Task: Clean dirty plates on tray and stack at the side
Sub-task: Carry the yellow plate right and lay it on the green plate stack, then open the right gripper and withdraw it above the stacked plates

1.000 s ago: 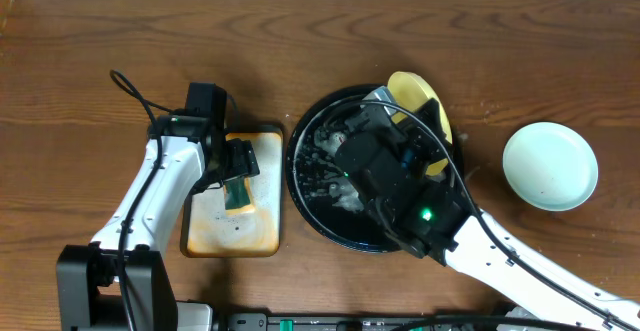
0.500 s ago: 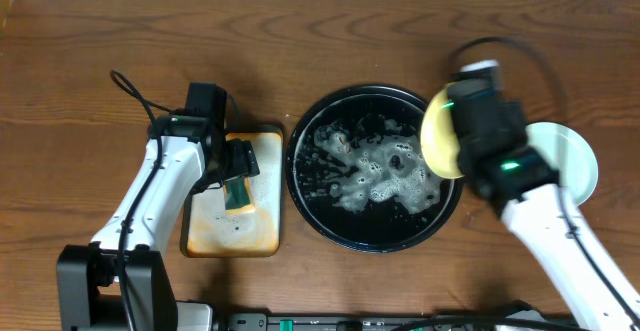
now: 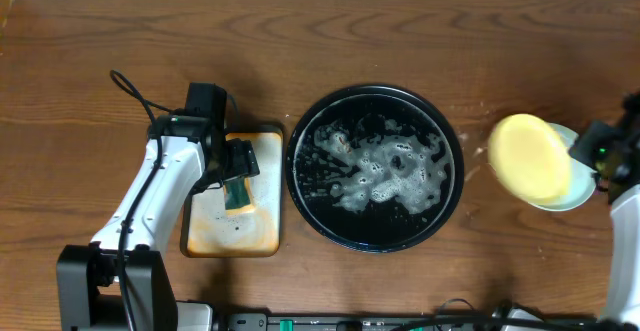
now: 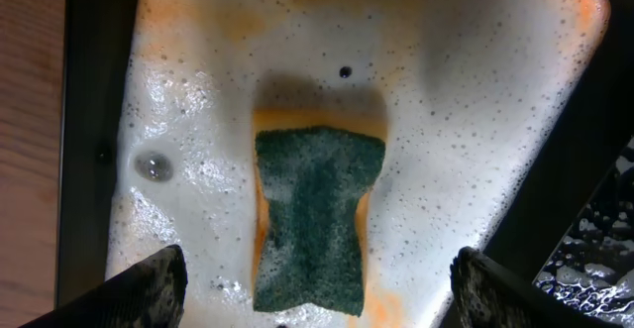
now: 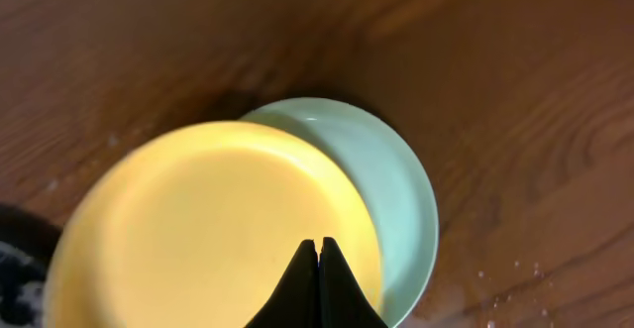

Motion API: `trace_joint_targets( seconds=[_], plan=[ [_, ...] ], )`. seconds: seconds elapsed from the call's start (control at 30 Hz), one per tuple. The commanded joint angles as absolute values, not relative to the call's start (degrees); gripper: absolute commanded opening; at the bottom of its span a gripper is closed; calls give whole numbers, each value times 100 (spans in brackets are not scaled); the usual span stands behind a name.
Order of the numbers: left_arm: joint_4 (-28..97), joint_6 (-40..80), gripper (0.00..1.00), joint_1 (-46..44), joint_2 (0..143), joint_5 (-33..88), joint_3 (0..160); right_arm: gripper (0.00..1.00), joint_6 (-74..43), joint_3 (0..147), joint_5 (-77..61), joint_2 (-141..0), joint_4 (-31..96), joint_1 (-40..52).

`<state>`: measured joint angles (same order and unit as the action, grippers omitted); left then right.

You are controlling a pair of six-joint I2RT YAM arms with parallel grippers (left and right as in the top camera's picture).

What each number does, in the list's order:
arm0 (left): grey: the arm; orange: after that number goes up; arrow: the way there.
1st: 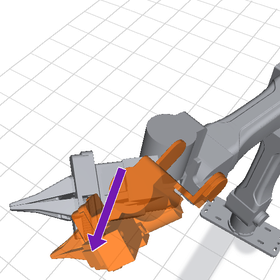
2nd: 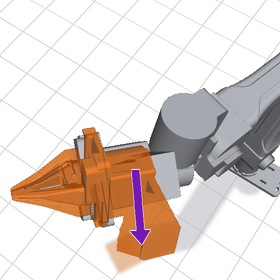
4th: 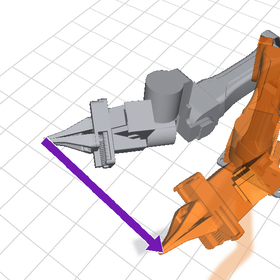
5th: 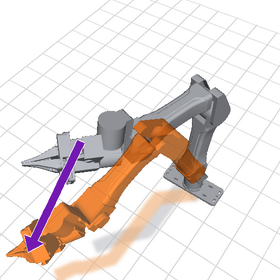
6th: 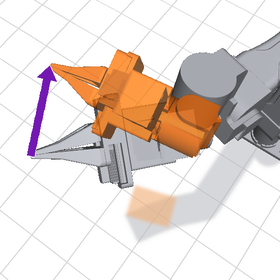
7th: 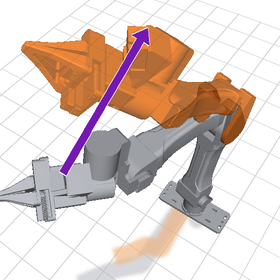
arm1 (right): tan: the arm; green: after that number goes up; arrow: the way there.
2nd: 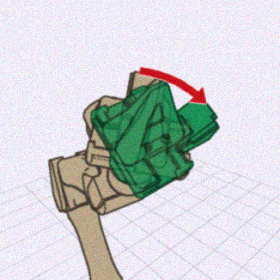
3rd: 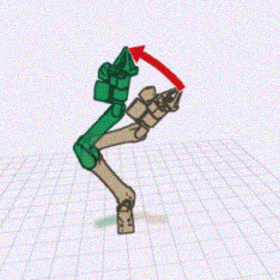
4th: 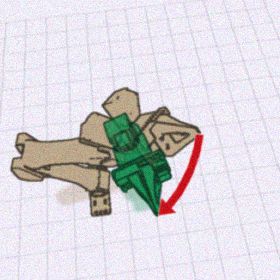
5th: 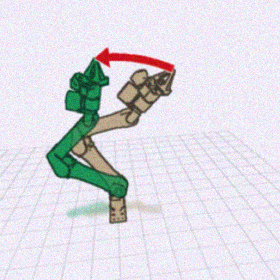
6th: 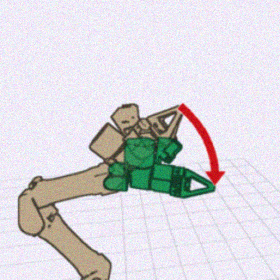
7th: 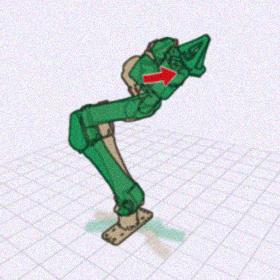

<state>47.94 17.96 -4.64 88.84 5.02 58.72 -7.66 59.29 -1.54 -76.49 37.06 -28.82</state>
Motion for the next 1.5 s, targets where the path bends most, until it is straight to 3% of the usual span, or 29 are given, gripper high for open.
trace_joint_targets(
  seconds=[0.0, 0.17, 0.37, 0.5, 0.67, 0.8, 0.9, 0.93, 0.97, 1.0, 1.2, 1.27, 1.3, 1.37, 1.4, 1.43, 1.47],
  plan=[
    [4807, 1761, 86, -440, 8862, 473, 5872, 1, -899, 5992, -497, -7933, 3623, -3118],
    [4807, 1761, 86, -440, 8862, 473, 5872, 1, -915, 5992, -718, -8143, 3494, -3170],
    [4807, 1761, 86, -440, 8862, 473, 5872, 2, -598, 5994, -2401, -8110, 3481, -2917],
    [4807, 1761, 86, -440, 8862, 473, 5872, 15, 60, 5994, -4025, -8062, 3675, -2519],
    [4807, 1761, 86, -440, 8862, 473, 5872, 46, 934, 5994, -6128, -7839, 3889, -2067],
    [4807, 1761, 86, -440, 8862, 473, 5872, 52, 1015, 5994, -7481, -7548, 3896, -1778],
    [4807, 1761, 86, -440, 8862, 473, 5872, 37, 427, 5994, -7564, -7349, 3854, -1603],
    [4807, 1761, 86, -440, 8862, 473, 5872, 25, 64, 5994, -7513, -7299, 3800, -1568],
    [4807, 1761, 86, -440, 8862, 473, 5872, 3, -292, 5994, -7505, -7264, 3704, -1559],
    [4807, 1761, 86, -440, 8862, 473, 5872, 1, -729, 5994, -7498, -7249, 3597, -1559],
    [4807, 1761, 86, -440, 8862, 473, 5872, 2, -4357, 5994, -7341, -7242, 3079, -1566],
    [4807, 1761, 86, -440, 8862, 473, 5872, 35, -5052, 5994, -7373, -7242, 2816, -1566],
    [4807, 1761, 86, -440, 8862, 473, 5872, 44, -5358, 5994, -7402, -7242, 2635, -1566],
    [4807, 1761, 86, -440, 8862, 473, 5872, 49, -5745, 5994, -7413, -7242, 2366, -1566],
    [4807, 1761, 86, -440, 8862, 473, 5872, 40, -5913, 5994, -7454, -7242, 2235, -1566],
    [4807, 1761, 86, -440, 8862, 473, 5872, 12, -6106, 5994, -7513, -7242, 2086, -1566],
    [4807, 1761, 86, -440, 8862, 473, 5872, 1, -6267, 5994, -7535, -7242, 1999, -1566]
  ],
)
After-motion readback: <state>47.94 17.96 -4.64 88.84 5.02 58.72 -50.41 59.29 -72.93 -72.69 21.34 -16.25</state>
